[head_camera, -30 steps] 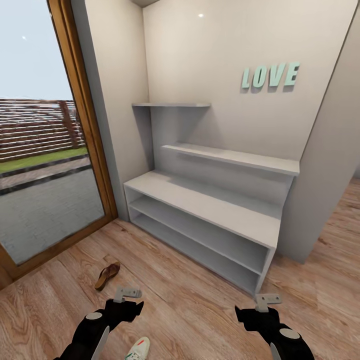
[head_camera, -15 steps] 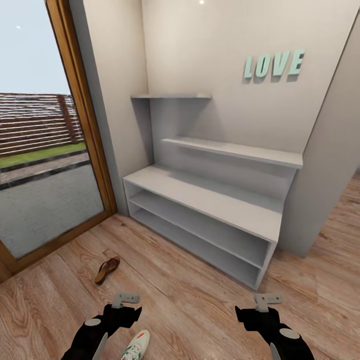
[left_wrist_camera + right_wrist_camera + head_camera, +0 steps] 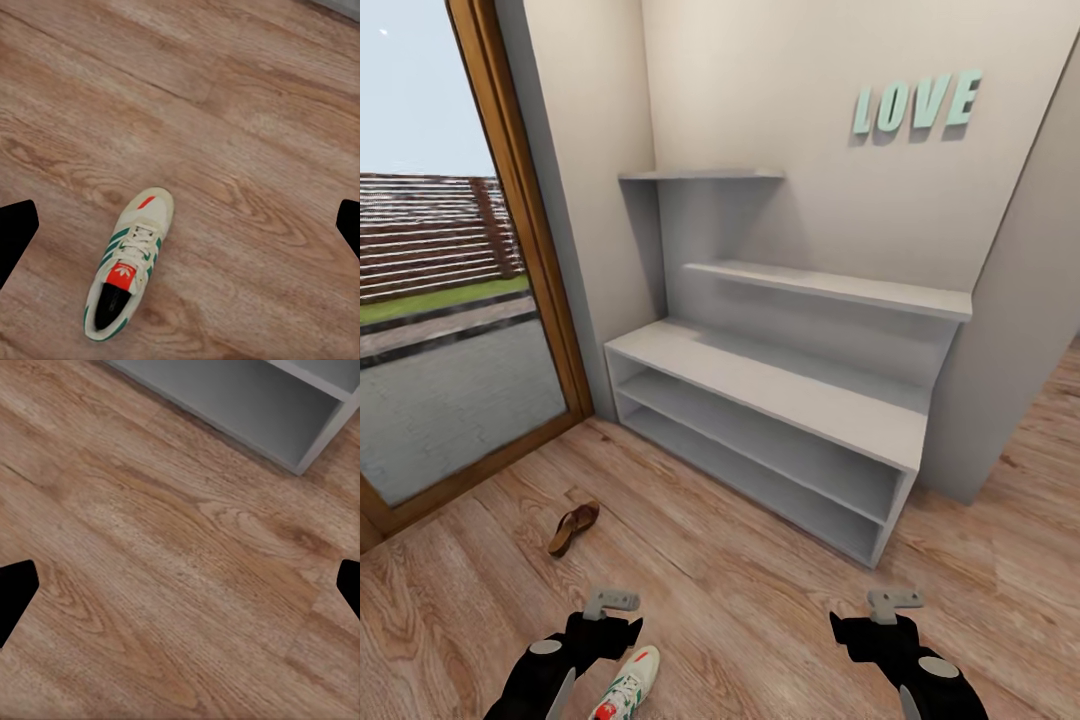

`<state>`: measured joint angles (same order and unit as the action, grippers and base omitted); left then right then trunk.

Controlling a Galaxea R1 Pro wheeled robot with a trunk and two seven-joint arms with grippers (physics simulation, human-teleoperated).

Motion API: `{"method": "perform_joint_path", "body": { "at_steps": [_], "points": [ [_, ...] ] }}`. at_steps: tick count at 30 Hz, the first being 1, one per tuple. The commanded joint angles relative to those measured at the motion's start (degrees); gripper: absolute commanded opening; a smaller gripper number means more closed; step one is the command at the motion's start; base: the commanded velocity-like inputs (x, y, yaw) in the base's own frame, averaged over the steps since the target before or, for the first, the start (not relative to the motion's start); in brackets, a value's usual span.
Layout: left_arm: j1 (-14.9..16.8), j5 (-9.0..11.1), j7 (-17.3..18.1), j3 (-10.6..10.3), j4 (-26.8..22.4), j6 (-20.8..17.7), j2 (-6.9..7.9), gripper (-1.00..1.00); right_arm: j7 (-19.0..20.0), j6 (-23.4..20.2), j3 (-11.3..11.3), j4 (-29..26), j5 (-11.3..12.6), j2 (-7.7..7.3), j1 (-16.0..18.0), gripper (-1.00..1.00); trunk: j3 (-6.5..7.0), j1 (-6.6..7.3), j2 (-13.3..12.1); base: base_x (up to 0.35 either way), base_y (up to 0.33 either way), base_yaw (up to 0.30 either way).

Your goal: Pick up the two gym shoes and the two sandals from the corridor floor and place them onto the hallstand (shoe rack) in the corridor, making sure they are on the rack and not on the floor. Arrange them so the two gym shoes are next to each other and the two sandals are next to each other.

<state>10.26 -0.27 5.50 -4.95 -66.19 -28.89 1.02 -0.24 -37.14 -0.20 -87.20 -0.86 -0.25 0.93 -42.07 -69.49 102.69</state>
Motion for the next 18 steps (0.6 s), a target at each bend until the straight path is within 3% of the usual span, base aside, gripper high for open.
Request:
{"method": "perform_joint_path", "body": {
  "at_steps": [1,8,15,18],
  "points": [
    [0.0,-0.1,0.1,-0.1,-0.1,-0.3,0.04,1.00,0.0,-0.3,0.0,-0.1,-0.1,-0.01,0.0,1.00,-0.33,-0.22,0.4,0.000,0.000,0.000],
    [0.0,-0.5,0.1,-0.1,-0.1,-0.3,0.43,1.00,0.0,-0.3,0.0,-0.1,-0.1,-0.01,0.0,1.00,-2.22,-1.76,3.3,0.000,0.000,0.000],
    [0.0,-0.5,0.1,-0.1,-0.1,-0.3,3.46,1.00,0.0,-0.3,0.0,-0.1,-0.1,0.00,0.0,1.00,-3.94,-3.08,5.7,0.000,0.000,0.000],
    [0.0,-0.5,0.1,-0.5,-0.1,-0.3,3.87,1.00,0.0,-0.3,0.0,-0.1,-0.1,-0.01,0.0,1.00,-4.06,-3.08,5.7,0.000,0.000,0.000]
  ]
}}
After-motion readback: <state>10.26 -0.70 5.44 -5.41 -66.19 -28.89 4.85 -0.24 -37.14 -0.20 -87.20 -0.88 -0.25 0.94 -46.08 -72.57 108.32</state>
